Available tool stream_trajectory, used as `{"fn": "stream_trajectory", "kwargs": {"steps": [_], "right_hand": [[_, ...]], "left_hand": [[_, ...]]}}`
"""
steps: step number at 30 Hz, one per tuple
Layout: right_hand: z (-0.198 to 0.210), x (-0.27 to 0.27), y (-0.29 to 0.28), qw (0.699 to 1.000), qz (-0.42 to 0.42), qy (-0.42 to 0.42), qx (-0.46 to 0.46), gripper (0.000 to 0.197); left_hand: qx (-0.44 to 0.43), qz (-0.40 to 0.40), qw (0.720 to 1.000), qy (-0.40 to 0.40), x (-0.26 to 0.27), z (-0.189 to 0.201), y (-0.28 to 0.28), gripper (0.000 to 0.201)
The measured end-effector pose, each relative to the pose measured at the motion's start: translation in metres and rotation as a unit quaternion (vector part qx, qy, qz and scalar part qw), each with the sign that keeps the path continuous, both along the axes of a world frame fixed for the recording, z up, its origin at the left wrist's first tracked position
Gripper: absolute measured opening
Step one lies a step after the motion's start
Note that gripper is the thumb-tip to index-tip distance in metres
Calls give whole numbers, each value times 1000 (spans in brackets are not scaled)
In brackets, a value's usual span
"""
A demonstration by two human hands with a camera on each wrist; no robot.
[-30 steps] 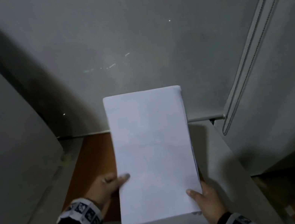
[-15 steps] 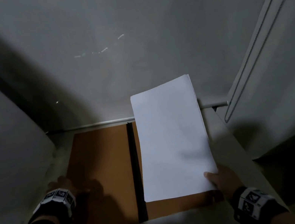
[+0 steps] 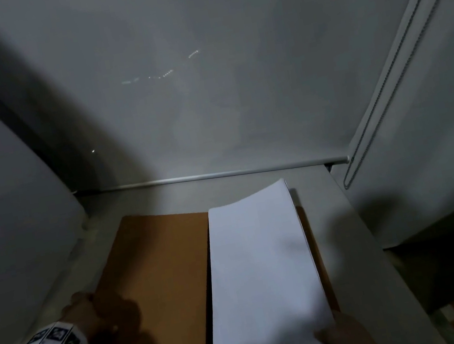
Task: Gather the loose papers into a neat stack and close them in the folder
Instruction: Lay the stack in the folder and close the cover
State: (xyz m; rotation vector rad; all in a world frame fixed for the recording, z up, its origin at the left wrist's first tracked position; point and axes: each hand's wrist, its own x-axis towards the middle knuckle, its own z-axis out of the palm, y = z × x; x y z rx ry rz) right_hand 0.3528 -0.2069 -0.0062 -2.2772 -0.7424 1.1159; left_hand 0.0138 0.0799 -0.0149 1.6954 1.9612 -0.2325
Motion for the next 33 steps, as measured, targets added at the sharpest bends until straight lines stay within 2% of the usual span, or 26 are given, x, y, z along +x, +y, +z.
{"fn": "stream_trajectory", "kwargs": {"steps": [5,8,11,13,14,15,16,19,22,24,27,29,31,33], "right_hand": [[0,1,-6,997,50,-38,-39,39],[2,3,-9,995,79,-55,-32,42],[4,7,-12,996,76,-41,-30,39],[7,8,-14,996,83,-25,-25,30],[7,7,-16,996,83,-14,-33,31],[6,7,-18,996,84,-8,-28,36],[4,7,-19,996,86,-2,-24,44],[3,3,-23,994,108,-22,-27,56],[5,1,-25,992,117,-38,-34,60],[11,2,-26,992,121,-35,-26,62],[15,3,-31,993,121,-5,2,58],[15,1,-32,991,128,22,39,64],[15,1,-34,986,149,30,75,68],[25,-3,-33,988,137,18,74,49]], "left_hand": [[-9,-10,998,-64,-28,-5,2,83],[5,-5,991,-131,-42,8,11,72],[-35,-18,985,-169,-64,10,33,67],[-59,-38,972,-223,-61,34,32,45],[-55,-51,966,-246,-56,51,25,33],[-48,-65,961,-264,-45,74,14,29],[-49,-91,952,-287,-37,92,7,35],[-98,-103,917,-372,-13,138,-18,70],[-118,-104,886,-435,15,157,-37,96],[-125,-102,864,-476,37,162,-54,96],[-103,-93,833,-535,72,165,-86,79],[-91,-102,816,-562,95,163,-110,75],[-78,-138,809,-567,116,157,-130,82],[-71,-173,818,-545,136,138,-144,88]]}}
